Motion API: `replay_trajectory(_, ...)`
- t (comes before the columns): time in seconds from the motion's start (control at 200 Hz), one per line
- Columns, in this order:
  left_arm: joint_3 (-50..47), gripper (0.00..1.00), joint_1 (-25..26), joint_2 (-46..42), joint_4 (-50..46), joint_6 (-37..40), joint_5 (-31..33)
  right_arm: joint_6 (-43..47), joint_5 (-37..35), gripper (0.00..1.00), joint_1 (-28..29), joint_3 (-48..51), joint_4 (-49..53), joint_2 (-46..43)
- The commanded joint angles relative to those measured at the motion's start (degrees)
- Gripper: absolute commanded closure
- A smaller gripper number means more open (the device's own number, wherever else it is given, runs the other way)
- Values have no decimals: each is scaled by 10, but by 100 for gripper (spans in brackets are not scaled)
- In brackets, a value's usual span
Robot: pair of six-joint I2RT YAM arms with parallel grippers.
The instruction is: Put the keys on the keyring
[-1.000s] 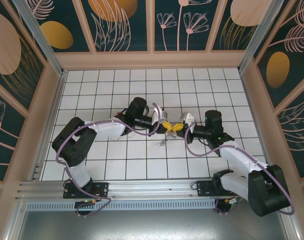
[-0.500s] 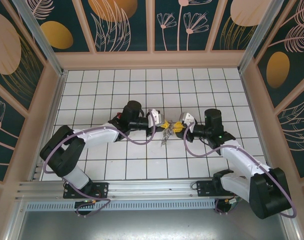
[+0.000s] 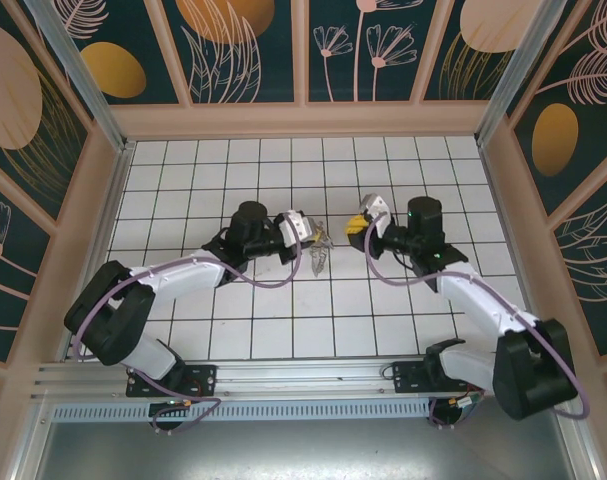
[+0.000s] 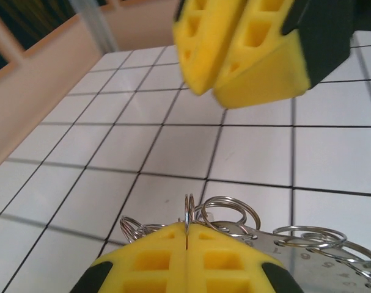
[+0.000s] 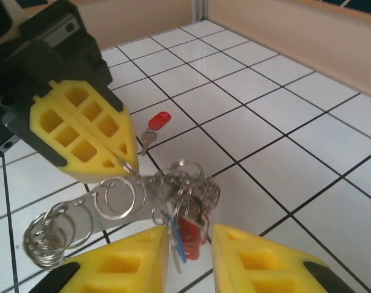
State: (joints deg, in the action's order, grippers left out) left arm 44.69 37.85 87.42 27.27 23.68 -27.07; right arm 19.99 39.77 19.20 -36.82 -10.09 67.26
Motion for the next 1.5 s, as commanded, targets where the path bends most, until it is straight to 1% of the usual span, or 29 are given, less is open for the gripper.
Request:
replay_trajectory(0.0, 3, 100, -46, -35, 34, -52, 24, -54, -2, 74, 27, -21, -4, 39)
replay_trajectory(0.045, 11, 100, -66, -41, 19, -64, 25, -53, -4, 73, 45, -25, -16, 60)
replay_trajectory(0.165, 44, 100, -124, -50, -40, -100, 56, -60, -19, 73, 89, -66, -18, 141)
replay_trajectory(0.255, 51, 100, -173, -59, -45, -132, 69, -69, -38, 75, 118, -111, -13, 214)
replay_trajectory(0.315, 62, 100, -203, -60, -53, -147, 74, -74, -65, 76, 150, -142, -15, 259)
replay_trajectory(0.375, 78, 100, -227, -58, -67, -159, 86, -86, -93, 76, 172, -173, -28, 309)
replay_trajectory(0.435, 89, 100, -249, -58, -71, -171, 98, -93, -103, 76, 192, -213, -33, 360)
replay_trajectory(0.495, 96, 100, -270, -57, -66, -187, 99, -99, -113, 76, 211, -269, -13, 410)
replay_trajectory(0.55, 106, 100, -284, -56, -72, -194, 101, -124, -142, 75, 225, -320, -2, 453)
replay_trajectory(0.59, 108, 100, -289, -54, -81, -198, 109, -144, -153, 73, 233, -354, 1, 482)
replay_trajectory(0.651, 125, 100, -299, -53, -85, -204, 119, -182, -164, 73, 241, -402, 8, 524)
replay_trajectory(0.741, 125, 100, -314, -56, -84, -215, 132, -229, -165, 74, 247, -494, 58, 590)
replay_trajectory(0.796, 128, 100, -322, -59, -87, -218, 140, -251, -169, 76, 251, -556, 102, 629)
replay_trajectory(0.876, 130, 100, -326, -62, -90, -212, 147, -257, -150, 75, 258, -627, 154, 675)
replay_trajectory(0.981, 131, 100, -327, -66, -95, -209, 151, -253, -149, 72, 267, -677, 180, 708)
replay_trajectory(1.111, 126, 100, -330, -73, -91, -208, 162, -247, -171, 71, 278, -697, 187, 720)
replay_trajectory(1.261, 123, 100, -332, -76, -92, -208, 164, -224, -196, 71, 289, -722, 229, 737)
replay_trajectory(1.306, 122, 100, -332, -76, -91, -208, 163, -220, -198, 72, 291, -721, 238, 739)
replay_trajectory(1.366, 120, 100, -332, -78, -92, -208, 162, -216, -224, 73, 294, -714, 245, 739)
replay_trajectory(1.496, 114, 100, -332, -83, -89, -209, 159, -209, -257, 76, 295, -681, 254, 724)
